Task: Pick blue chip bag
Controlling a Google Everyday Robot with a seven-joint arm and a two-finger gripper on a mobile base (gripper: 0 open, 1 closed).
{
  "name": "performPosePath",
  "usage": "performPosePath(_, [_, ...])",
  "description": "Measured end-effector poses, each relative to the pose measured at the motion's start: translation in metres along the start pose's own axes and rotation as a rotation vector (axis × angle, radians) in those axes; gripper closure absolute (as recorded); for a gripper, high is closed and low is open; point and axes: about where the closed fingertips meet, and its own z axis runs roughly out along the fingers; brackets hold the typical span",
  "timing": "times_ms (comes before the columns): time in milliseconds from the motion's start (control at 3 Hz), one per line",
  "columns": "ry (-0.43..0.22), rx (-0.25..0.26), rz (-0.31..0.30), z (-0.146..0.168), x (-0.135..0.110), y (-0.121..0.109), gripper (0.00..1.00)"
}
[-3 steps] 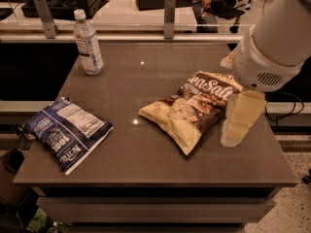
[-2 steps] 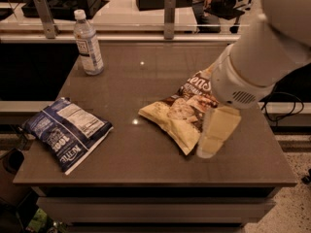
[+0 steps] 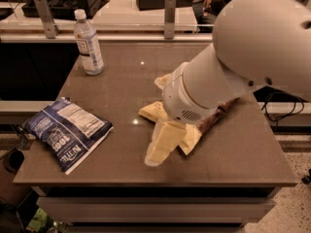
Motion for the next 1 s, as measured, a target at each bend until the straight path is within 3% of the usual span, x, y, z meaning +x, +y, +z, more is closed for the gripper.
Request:
performPosePath(333, [-0.046,-0.001,-0.025,0.026,-0.033,0.001,0.00])
performPosePath(1000, [-0.055,-0.005,-0.042,0.034,-0.045,-0.005,0.00])
